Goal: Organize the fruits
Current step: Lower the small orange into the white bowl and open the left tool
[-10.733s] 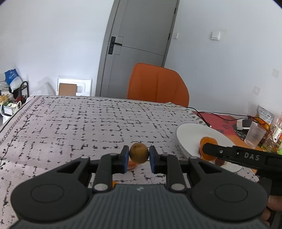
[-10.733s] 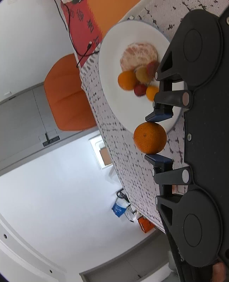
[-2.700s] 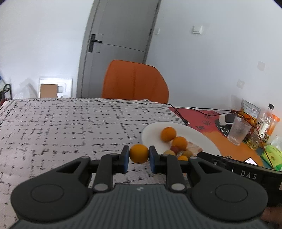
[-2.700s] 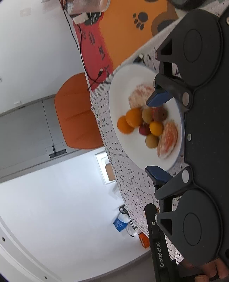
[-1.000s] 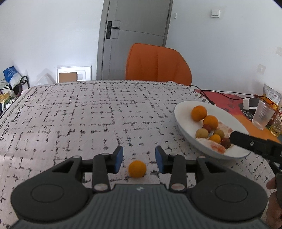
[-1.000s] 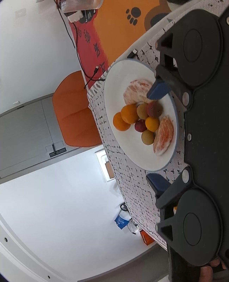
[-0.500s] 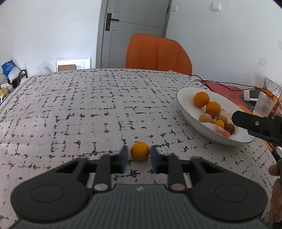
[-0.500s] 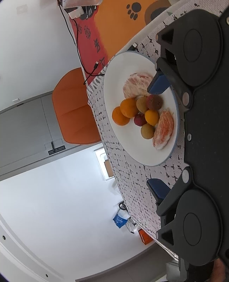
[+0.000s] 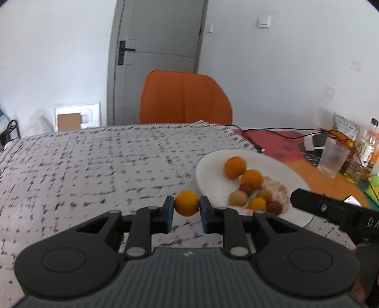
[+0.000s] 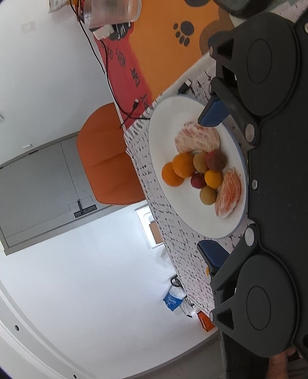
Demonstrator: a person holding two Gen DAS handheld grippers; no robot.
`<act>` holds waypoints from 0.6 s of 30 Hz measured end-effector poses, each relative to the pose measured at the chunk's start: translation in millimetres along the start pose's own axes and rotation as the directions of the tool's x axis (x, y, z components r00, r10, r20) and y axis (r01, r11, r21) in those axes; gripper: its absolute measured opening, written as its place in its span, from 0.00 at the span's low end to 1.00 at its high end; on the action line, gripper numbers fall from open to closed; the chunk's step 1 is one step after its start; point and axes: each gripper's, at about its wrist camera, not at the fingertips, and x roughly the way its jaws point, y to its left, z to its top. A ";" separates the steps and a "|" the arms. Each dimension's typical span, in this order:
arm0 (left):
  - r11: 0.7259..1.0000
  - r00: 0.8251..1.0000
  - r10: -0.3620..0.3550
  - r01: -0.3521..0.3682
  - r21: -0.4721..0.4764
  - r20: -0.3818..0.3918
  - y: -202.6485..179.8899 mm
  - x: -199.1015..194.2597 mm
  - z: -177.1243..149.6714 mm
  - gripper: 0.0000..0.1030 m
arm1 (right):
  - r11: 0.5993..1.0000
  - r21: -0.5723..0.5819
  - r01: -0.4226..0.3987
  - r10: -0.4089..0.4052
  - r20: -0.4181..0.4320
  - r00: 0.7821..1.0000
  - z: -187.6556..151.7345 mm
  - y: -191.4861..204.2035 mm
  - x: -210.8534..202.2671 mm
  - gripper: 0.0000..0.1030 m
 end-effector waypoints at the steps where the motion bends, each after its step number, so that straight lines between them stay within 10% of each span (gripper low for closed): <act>1: 1.000 1.000 -0.006 0.006 0.005 0.003 -3.2 1.4 1.5 0.21 | 1.000 0.003 0.004 -0.004 0.003 1.000 0.5 -2.2 -1.4 1.00; 18: 0.998 0.999 -0.047 0.048 0.045 -0.006 -34.7 28.0 12.7 0.22 | 0.998 0.050 0.031 -0.032 0.028 0.999 4.2 -30.5 -14.7 1.00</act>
